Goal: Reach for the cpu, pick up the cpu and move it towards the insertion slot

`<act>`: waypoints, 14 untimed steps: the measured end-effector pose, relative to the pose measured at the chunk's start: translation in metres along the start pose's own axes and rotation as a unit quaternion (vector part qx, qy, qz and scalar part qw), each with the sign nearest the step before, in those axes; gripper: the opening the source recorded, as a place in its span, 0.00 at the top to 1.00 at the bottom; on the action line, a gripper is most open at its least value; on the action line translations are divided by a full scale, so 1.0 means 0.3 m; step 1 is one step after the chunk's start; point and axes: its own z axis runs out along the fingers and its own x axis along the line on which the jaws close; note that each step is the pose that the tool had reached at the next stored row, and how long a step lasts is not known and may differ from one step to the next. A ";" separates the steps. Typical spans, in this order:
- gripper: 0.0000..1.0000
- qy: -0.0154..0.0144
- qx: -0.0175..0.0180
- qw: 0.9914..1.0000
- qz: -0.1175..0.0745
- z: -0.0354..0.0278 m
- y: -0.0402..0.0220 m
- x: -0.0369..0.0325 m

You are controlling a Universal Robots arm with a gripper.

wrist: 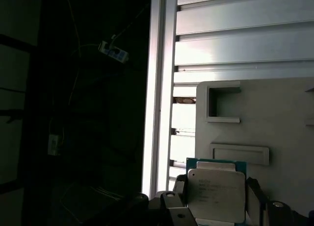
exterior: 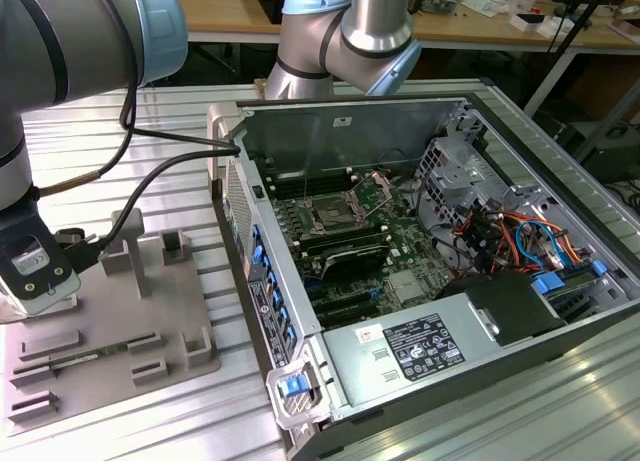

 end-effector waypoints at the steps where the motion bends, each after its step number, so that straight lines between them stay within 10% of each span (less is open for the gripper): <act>1: 0.45 0.001 0.000 1.000 0.000 -0.001 0.000 0.000; 14: 0.45 0.008 -0.001 1.000 0.000 -0.009 0.000 -0.004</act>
